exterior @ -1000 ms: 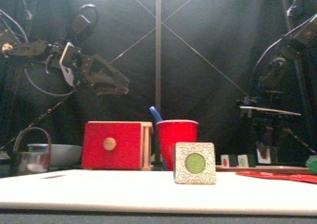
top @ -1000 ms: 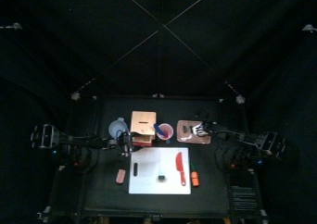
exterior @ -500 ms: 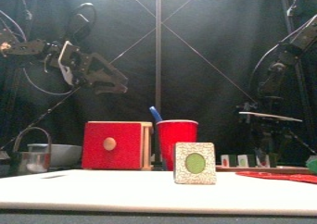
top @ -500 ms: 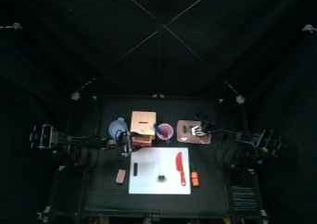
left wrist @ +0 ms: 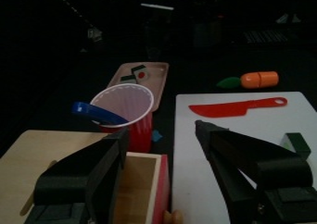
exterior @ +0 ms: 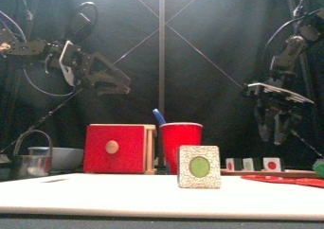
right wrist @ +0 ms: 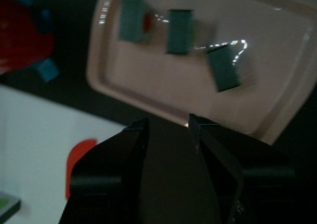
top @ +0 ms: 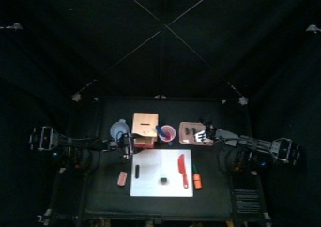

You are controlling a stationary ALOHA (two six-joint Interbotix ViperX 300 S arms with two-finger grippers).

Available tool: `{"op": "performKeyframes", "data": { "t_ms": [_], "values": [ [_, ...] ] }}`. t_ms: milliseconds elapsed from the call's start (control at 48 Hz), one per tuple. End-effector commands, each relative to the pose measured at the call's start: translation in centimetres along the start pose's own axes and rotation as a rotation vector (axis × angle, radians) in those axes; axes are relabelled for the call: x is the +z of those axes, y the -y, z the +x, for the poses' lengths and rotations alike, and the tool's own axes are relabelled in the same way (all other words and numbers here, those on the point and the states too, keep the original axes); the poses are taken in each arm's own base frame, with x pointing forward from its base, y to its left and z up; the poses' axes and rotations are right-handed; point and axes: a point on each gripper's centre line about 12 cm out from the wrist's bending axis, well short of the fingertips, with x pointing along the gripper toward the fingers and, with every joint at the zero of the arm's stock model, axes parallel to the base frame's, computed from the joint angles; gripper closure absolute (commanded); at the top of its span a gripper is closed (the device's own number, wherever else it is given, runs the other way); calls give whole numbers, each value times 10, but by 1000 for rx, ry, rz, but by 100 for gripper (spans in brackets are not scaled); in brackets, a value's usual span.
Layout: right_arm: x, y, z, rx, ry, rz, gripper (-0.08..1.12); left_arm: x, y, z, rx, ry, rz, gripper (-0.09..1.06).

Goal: Place sushi on board then cut the sushi with the knife then place the pieces on the plate
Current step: Place the 4 sushi pieces on the plate

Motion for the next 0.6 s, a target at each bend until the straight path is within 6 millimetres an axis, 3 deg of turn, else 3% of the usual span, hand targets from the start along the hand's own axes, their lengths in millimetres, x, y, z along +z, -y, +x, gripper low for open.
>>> {"op": "performKeyframes", "data": {
  "t_ms": [21,167,375,500,604],
  "values": [
    [-12,-67,1,182,30,-226,26,13,-3,4,9,44,1,4],
    [-14,-124,24,232,13,-342,24,14,-4,5,12,46,-4,4],
    [-29,-183,58,142,-62,-507,24,16,-4,7,27,48,-34,4],
    [-42,-206,60,135,-77,-565,24,16,-4,7,33,47,-38,4],
    [-47,-212,59,147,-83,-573,24,16,-5,8,36,48,-37,4]
  ]
}}
